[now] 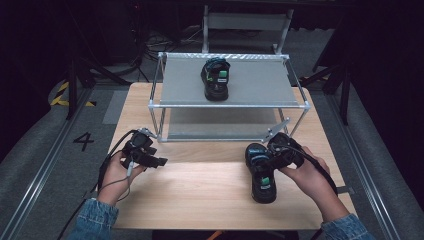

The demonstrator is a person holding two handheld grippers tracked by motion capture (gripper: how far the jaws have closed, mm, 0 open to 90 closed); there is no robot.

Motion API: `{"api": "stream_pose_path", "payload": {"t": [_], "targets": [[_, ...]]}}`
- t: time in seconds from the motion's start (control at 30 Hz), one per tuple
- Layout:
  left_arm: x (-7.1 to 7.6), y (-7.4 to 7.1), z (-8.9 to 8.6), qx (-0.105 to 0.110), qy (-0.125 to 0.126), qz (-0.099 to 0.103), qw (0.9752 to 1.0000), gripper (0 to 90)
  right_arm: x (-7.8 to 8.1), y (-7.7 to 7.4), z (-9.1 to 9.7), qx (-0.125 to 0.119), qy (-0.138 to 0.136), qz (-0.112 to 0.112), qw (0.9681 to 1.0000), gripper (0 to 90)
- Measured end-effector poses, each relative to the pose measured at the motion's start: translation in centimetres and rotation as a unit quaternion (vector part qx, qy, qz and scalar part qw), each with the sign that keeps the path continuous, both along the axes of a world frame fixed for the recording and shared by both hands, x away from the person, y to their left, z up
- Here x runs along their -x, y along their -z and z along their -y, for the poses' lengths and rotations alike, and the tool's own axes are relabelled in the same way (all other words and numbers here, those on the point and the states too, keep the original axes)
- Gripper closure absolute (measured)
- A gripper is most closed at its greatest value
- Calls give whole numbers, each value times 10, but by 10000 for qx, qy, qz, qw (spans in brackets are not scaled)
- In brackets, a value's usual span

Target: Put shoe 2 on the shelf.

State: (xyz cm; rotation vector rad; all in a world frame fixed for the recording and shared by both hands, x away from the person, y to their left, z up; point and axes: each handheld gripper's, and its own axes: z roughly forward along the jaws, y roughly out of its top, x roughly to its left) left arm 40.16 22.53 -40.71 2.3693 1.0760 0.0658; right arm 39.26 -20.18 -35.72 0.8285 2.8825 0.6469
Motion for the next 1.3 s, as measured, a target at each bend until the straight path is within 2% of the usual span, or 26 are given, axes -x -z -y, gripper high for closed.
{"api": "stream_pose_path", "payload": {"t": [0.03,0.1,0.13,0.2,0.27,0.33,0.4,0.47,0.57,0.8,1.07,1.2,1.3], "targets": [[1,1,-3,32,-64,-36,10000,371,-1,-8,-3,7,-9,33,10000,688],[1,3,-4,47,-71,-24,10000,372,-2,-13,-5,24,-18,66,10000,687],[1,7,-5,114,-132,-55,9998,371,-4,-24,-7,-51,-12,63,10000,687],[2,11,-5,154,-145,-111,9997,371,-4,-27,-8,-92,-2,55,9999,687],[1,16,-4,68,-141,-159,9998,371,-9,-40,-9,-215,31,75,9997,687],[2,20,-3,36,-161,-191,9997,371,-10,-44,-9,-241,38,78,9997,687],[3,21,-4,15,-199,-149,9997,371,-13,-58,-10,-316,24,97,9994,686],[3,22,-4,6,-211,-145,9997,370,-14,-61,-10,-334,20,92,9994,686],[3,24,-6,-41,-253,-122,9996,369,-19,-75,-9,-380,95,58,9992,685],[2,27,-7,-77,-253,-170,9995,364,-23,-96,-9,-533,143,74,9984,684],[0,28,-8,-23,-291,-179,9994,364,-32,-121,-10,-723,98,88,9973,684],[-1,28,-8,-34,-259,-195,9995,365,-37,-136,-13,-762,107,214,9968,684],[-2,28,-8,-18,-236,-197,9995,364,-42,-144,-15,-812,108,223,9964,684]]}}
